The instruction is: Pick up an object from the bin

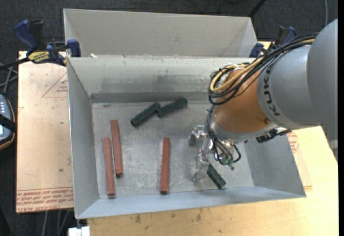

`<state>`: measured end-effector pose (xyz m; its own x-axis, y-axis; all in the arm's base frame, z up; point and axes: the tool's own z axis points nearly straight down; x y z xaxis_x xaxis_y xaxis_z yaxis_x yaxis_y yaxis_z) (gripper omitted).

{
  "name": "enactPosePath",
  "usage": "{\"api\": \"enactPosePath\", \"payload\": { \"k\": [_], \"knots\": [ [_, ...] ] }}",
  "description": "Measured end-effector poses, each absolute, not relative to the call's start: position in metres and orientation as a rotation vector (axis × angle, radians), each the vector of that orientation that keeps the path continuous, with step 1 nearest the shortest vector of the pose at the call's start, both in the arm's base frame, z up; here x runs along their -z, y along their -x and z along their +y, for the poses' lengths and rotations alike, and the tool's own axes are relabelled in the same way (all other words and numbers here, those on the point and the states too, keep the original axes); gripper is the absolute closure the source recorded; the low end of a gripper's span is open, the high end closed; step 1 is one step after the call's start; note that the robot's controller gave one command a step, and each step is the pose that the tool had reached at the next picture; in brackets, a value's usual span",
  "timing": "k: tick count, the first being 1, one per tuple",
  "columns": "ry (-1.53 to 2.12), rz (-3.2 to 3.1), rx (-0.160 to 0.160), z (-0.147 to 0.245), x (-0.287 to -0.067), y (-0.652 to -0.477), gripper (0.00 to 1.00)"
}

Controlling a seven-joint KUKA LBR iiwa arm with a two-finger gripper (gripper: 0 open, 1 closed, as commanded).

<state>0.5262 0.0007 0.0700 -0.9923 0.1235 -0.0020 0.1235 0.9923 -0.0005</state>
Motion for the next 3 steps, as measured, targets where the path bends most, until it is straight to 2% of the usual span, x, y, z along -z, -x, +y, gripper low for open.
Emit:
{"api": "enactPosePath", "payload": {
  "k": [1, 2, 3],
  "knots": [
    [-0.12, 3.139, -0.006, -0.034, -0.07, -0.513, 0.0],
    [-0.002, 3.14, -0.001, -0.063, -0.071, -0.518, 1.0],
    [-0.002, 3.14, -0.001, -0.063, -0.071, -0.518, 1.0]
  ]
}}
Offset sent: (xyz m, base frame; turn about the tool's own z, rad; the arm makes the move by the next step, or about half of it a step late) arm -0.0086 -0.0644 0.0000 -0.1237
